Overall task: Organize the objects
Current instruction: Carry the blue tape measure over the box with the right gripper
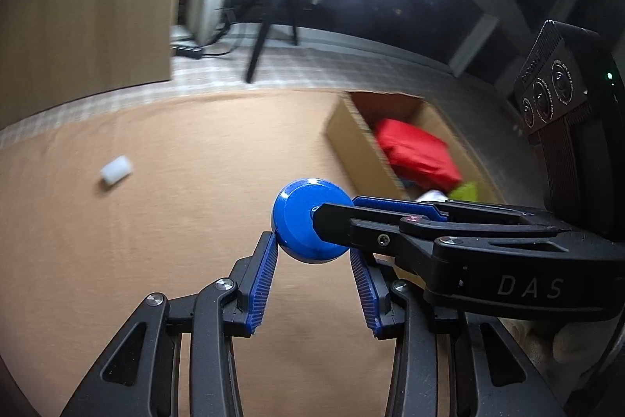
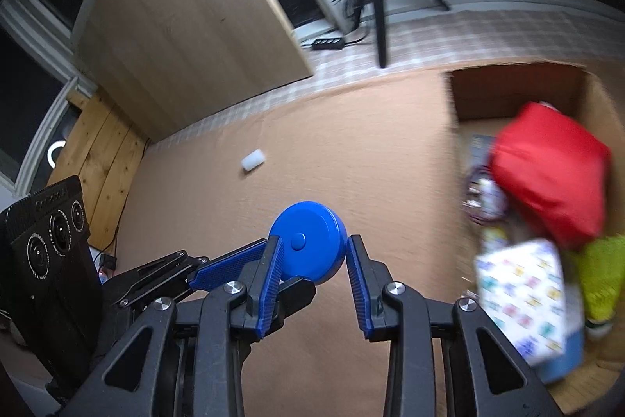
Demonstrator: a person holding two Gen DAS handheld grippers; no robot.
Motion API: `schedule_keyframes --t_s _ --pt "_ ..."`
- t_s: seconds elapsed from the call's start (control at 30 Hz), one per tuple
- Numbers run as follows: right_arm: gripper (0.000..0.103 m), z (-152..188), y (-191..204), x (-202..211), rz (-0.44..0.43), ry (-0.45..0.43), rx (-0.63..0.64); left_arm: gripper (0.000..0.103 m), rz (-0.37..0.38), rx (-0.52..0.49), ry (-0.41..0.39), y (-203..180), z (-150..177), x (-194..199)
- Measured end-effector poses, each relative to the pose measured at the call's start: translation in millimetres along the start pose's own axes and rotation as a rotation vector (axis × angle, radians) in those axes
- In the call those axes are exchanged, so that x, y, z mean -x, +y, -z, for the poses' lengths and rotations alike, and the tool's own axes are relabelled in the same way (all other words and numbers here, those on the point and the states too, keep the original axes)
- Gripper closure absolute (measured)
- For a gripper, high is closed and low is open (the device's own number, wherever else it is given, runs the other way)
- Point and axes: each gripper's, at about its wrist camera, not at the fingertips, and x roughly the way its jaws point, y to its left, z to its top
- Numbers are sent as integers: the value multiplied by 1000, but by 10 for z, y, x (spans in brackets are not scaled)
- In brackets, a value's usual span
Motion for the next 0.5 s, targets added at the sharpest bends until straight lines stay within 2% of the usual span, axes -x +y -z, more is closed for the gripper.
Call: schedule_keyframes --t_s 0.3,0.5 --pt "73 244 -603 617 75 -59 -61 61 91 -102 25 -857 -18 -234" --pt "73 379 -1002 874 116 -78 -118 61 152 -161 62 -1355 11 -466"
